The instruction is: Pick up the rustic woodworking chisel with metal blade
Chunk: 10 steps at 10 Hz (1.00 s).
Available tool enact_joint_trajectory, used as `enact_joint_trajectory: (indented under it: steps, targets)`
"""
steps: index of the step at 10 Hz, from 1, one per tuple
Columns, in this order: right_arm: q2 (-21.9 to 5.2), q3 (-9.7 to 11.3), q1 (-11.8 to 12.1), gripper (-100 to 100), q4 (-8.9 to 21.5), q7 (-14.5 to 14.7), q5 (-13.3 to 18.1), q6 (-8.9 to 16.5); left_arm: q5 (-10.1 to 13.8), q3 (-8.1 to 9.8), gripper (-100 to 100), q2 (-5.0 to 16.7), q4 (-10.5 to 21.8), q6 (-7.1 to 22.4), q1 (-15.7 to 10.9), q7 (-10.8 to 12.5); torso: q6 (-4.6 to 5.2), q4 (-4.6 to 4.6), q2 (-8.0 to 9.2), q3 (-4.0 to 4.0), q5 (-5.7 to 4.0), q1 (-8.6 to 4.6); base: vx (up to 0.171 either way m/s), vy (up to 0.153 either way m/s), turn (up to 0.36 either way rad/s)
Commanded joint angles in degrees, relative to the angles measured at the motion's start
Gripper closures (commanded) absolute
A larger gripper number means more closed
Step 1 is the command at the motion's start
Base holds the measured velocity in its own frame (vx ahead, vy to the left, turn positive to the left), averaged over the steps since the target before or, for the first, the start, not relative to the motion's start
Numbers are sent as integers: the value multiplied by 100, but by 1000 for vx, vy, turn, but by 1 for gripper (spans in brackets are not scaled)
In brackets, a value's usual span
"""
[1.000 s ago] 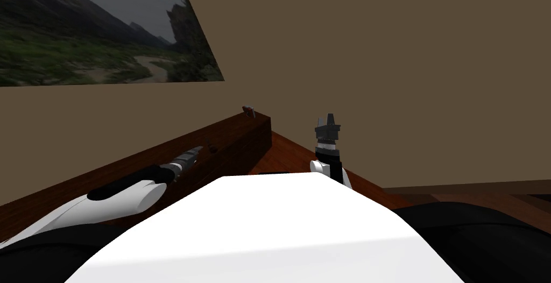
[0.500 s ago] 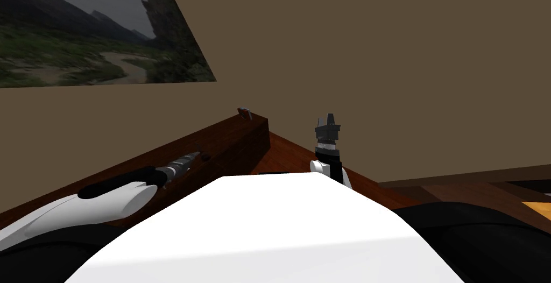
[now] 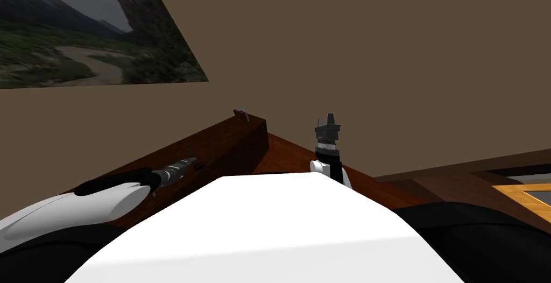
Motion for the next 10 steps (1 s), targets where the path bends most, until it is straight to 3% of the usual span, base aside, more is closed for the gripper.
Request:
enact_joint_trajectory:
  steps: [1, 6, 10]
  targets:
    - [0, 0, 0, 0, 0, 0, 0, 0, 172, 71, -100, 151, 36, 286, 122, -62, 0, 0, 0, 0, 0, 0, 71, 67, -142]
    - [0, 0, 0, 0, 0, 0, 0, 0, 421, 152, -100, 379, 103, 788, 305, -152, 2, 0, -2, -1, 1, 4, 56, 58, -106]
    - [0, -1, 0, 0, 0, 0, 0, 0, 739, 241, -100, 675, 192, 1384, 550, -267, -1, -2, -6, -4, 4, 14, 63, 83, -134]
